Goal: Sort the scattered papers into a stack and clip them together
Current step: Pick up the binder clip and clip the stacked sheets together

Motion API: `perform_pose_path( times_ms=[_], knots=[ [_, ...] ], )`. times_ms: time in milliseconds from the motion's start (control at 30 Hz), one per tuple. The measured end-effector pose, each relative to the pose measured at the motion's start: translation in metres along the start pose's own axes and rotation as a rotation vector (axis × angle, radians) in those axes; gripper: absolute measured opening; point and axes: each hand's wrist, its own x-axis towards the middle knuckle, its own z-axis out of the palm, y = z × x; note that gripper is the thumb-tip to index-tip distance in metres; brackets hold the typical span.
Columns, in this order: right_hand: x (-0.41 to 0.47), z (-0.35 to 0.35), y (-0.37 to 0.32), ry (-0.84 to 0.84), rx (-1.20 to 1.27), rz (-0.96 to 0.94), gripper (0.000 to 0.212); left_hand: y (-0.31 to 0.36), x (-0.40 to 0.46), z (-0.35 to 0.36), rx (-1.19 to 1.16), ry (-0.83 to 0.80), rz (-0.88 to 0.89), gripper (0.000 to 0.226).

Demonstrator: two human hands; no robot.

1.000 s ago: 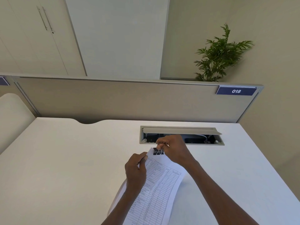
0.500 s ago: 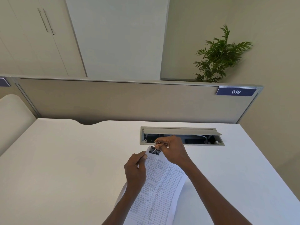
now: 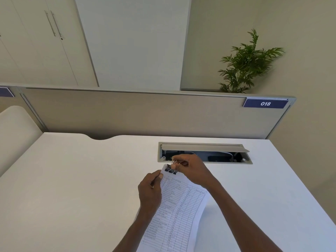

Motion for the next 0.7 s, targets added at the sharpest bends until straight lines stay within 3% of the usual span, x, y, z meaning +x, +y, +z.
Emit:
perform_pose_path(
  times_ms=[167,267,400,433,533,700],
  knots=[
    [-0.006,-0.017,0.017,-0.176,-0.053,0.087,0.072,-0.001,-0.001,-0.005,-0.024,-0.003,-0.037,0.019],
    [-0.010,-0.026,0.032,-0.209,-0.194,0.112,0.054,0.001,-0.002,-0.008,-0.049,-0.005,-0.055,0.020],
    [-0.020,-0.031,0.057,-0.205,-0.390,0.146,0.010,0.002,-0.002,-0.014,-0.067,0.007,-0.079,0.020],
    [-0.025,-0.031,0.062,-0.189,-0.370,0.169,0.014,0.001,-0.002,-0.016,-0.065,0.017,-0.087,0.020],
    [-0.042,-0.033,0.072,-0.096,-0.156,0.227,0.021,0.003,-0.004,-0.022,-0.053,0.049,-0.093,0.021],
    [-0.073,-0.019,0.074,0.058,0.405,0.244,0.023,0.013,-0.006,-0.030,-0.011,0.155,-0.086,0.022]
  ],
)
